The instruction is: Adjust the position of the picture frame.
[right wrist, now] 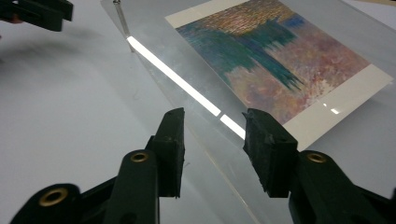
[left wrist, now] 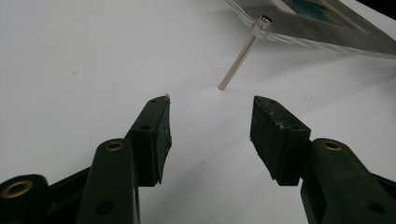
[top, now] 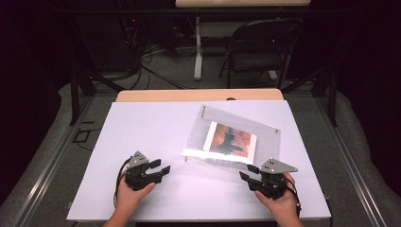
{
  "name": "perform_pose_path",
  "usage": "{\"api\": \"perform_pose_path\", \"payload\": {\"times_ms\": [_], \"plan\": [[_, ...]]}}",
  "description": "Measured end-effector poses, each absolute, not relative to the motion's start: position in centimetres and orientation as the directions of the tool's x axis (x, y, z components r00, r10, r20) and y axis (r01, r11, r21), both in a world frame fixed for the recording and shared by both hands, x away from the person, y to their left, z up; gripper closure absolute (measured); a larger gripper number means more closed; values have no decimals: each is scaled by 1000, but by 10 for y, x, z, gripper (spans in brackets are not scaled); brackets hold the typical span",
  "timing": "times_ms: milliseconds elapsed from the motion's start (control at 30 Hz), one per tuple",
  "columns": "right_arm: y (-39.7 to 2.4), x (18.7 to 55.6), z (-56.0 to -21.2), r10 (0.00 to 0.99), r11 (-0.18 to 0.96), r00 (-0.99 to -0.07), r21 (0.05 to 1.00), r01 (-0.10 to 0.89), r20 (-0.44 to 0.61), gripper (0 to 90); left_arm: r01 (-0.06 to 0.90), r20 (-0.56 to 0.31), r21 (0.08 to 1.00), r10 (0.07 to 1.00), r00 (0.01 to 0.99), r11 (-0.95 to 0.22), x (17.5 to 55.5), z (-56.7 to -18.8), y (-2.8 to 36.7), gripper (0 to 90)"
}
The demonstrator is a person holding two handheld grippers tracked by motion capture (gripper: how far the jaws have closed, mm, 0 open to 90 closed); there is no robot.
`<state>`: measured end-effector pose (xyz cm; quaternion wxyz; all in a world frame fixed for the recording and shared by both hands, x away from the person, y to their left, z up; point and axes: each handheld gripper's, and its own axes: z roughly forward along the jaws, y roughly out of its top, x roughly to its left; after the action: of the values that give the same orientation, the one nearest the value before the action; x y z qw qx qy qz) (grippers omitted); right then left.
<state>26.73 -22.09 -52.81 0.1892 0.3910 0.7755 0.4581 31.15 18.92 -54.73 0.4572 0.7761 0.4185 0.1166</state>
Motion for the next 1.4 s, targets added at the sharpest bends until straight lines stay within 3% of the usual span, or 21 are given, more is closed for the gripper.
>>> {"api": "perform_pose_path", "payload": {"times_ms": [467, 833, 1033, 1400], "plan": [[-215, 262, -526, 770, 292, -633, 839, 459, 79, 708, 508, -130, 775, 692, 710, -376, 351, -554, 130, 612], [-212, 262, -532, 748, 300, -644, 785, 542, 158, 774, 506, -163, 781, 662, 732, -367, 369, -562, 119, 768], [-208, 265, -539, 754, 309, -633, 755, 578, 176, 898, 498, -159, 781, 651, 742, -377, 370, -562, 119, 781], [-202, 273, -546, 772, 335, -615, 720, 608, 160, 900, 488, -154, 786, 644, 749, -380, 368, -553, 118, 796]]}}
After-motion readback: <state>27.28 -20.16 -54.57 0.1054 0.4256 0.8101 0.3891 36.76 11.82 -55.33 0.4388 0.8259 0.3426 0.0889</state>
